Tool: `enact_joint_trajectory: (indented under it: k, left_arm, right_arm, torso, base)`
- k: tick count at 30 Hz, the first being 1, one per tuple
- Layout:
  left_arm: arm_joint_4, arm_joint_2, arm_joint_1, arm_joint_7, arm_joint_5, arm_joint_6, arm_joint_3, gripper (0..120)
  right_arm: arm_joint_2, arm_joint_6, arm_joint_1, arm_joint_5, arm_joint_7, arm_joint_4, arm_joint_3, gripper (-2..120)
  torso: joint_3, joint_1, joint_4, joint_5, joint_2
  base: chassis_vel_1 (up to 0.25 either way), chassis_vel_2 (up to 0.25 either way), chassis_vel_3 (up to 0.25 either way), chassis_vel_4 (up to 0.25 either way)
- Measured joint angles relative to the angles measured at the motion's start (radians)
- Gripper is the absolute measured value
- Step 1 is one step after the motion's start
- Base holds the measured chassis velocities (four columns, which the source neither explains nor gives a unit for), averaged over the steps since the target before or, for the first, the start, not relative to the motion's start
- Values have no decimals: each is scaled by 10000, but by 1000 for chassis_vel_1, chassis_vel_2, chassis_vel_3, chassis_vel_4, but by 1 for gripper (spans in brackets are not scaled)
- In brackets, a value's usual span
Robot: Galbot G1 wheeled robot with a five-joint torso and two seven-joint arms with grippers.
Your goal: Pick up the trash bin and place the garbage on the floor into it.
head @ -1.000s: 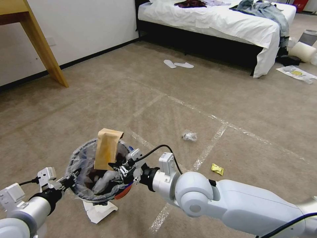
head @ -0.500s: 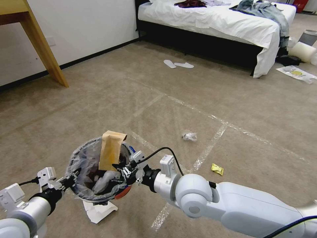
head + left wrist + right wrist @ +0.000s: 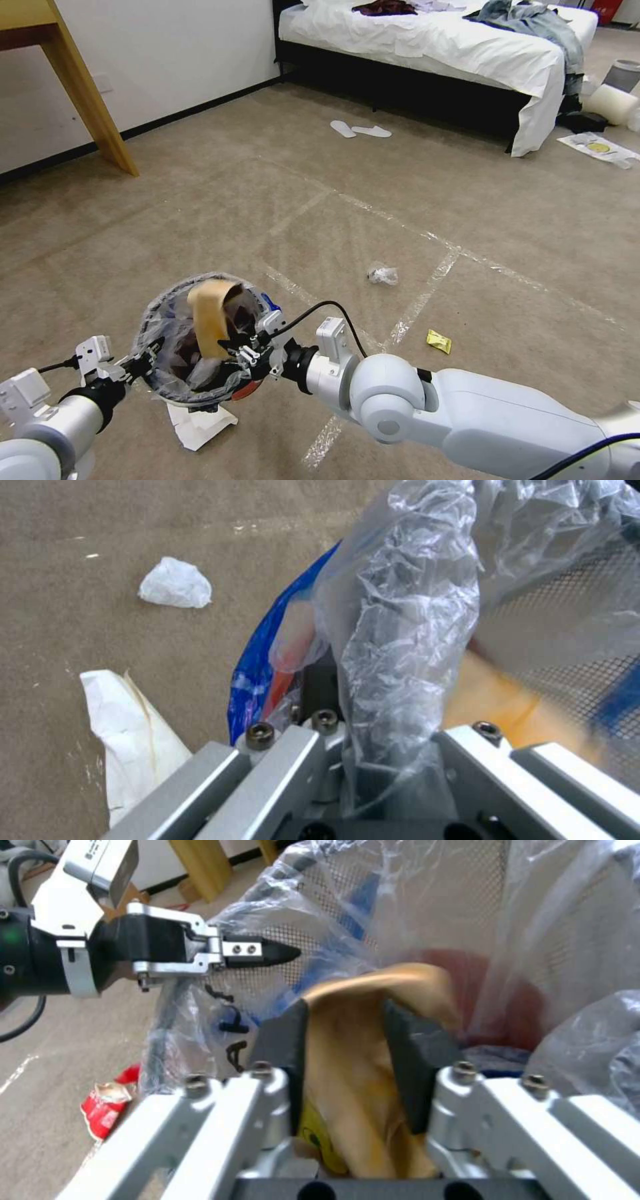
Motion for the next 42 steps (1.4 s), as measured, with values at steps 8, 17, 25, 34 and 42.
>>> enact_joint_trajectory:
  k: [8, 17, 25, 34, 42]
  left_arm:
    - [81, 10, -62, 7, 4, -5, 16, 1]
    - [158, 26, -123, 13, 4, -6, 52, 1]
    - [249, 35, -153, 21, 10, -6, 9, 1]
    - [283, 27, -85, 45, 55, -16, -48, 1]
    - [287, -84, -123, 112, 283, -38, -79, 1]
  right_arm:
    - [29, -2, 8, 1, 11, -22, -10, 61]
    - [59, 35, -77, -22, -26, -35, 191, 95]
    - [273, 447, -395, -77, -338, 101, 1271, 100]
    - [395, 1605, -1016, -751, -1472, 99, 3240, 100]
    - [509, 3654, -2916, -2541, -3226, 71, 6817, 100]
  torso:
    - [0, 0, 0, 0, 0]
    - [0, 0, 0, 0, 0]
    - [0, 0, 1, 2, 1]
    - [0, 0, 1, 1, 0]
    - [0, 1, 3, 2, 1]
  base:
    - [0, 0, 0, 0]
    - [0, 0, 0, 0]
    - [0, 0, 0, 0]
    - [0, 0, 0, 0]
    - [0, 0, 0, 0]
